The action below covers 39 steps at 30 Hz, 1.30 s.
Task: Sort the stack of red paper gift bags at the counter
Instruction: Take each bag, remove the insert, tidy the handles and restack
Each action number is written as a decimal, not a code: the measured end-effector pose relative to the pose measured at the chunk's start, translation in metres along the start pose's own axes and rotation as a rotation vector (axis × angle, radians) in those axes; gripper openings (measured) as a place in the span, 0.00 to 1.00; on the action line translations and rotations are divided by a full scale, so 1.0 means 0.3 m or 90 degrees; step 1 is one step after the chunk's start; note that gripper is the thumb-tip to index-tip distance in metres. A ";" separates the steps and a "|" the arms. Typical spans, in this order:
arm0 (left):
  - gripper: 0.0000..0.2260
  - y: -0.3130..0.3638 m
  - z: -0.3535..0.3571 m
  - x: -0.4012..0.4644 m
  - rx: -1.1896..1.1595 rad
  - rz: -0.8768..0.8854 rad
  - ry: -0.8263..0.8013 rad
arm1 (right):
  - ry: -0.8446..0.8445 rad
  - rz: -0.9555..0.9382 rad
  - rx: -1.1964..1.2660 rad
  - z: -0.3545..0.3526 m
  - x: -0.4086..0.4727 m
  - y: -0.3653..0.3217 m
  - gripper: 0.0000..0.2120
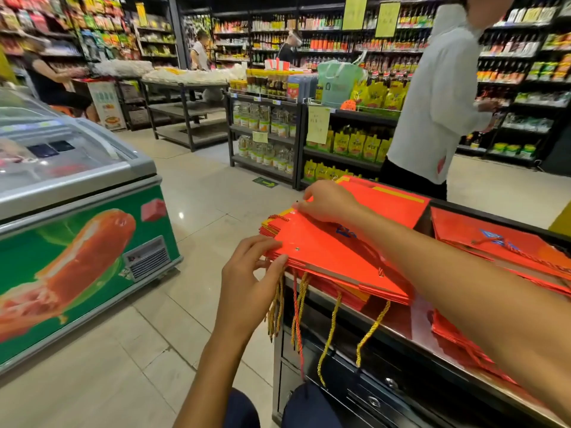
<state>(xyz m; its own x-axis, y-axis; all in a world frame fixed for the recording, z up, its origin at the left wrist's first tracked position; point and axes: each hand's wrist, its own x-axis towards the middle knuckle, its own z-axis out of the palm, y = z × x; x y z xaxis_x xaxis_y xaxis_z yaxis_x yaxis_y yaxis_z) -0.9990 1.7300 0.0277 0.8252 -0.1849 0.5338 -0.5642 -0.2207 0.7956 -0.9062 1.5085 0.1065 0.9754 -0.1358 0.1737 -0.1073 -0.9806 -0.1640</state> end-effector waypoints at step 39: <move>0.14 -0.043 0.000 -0.022 0.155 0.209 0.052 | -0.088 -0.447 0.017 -0.176 -0.321 -0.025 0.01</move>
<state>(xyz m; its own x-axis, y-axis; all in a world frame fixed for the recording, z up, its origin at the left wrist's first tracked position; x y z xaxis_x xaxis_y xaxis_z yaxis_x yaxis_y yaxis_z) -0.9972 1.7341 0.0138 0.5942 -0.2083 0.7769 -0.7799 -0.3852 0.4932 -1.0094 1.5214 0.1421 0.8279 0.5472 0.1230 0.5580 -0.8258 -0.0821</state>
